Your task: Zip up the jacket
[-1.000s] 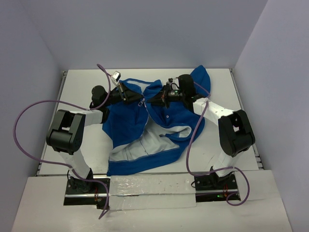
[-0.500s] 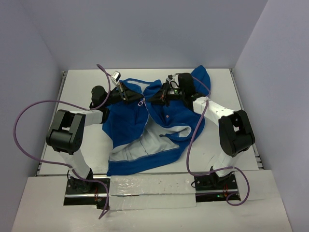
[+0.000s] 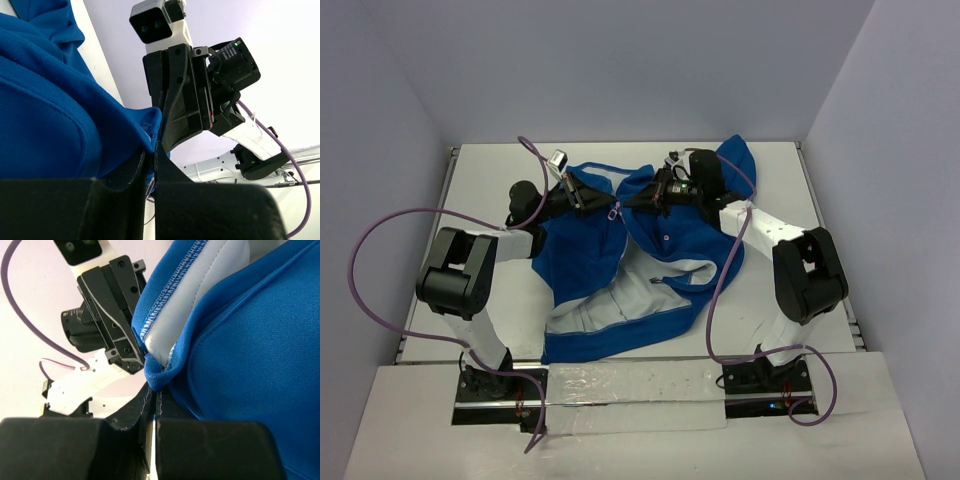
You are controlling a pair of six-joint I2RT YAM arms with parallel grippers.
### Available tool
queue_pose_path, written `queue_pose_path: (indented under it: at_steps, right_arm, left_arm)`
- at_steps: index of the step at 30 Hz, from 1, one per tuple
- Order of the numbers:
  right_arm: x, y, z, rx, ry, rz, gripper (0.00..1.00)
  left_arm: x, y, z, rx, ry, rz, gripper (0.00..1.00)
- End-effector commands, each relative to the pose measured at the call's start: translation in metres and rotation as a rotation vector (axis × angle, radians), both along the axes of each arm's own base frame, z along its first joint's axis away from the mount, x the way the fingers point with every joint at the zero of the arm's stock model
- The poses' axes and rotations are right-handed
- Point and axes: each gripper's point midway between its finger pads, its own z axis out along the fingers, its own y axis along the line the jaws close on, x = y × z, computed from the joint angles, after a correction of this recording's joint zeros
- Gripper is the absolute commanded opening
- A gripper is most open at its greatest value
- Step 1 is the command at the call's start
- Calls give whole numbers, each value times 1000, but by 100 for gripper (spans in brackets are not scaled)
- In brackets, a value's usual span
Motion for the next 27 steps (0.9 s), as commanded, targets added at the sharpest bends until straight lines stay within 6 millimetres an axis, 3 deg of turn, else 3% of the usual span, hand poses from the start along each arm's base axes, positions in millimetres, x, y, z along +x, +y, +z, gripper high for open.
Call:
queue_pose_path:
  at_steps: [1,10,21,27]
  right_arm:
    - [9,-1,38,50,-153,-56,0]
    - [14,-4,40,29,-208,-89,0]
    - [16,-9,64,39,-353,-131,0]
    - [17,-6,57,37,-348,-110,0]
  left_arm:
    - [-18,-4,20,-26,-93,-56,0]
    - [-22,-4,13,-6,-69,-67,0]
    - [-17,-4,12,77,-74,-42,0]
    - [-18,-7,11,66,-62,-67,0]
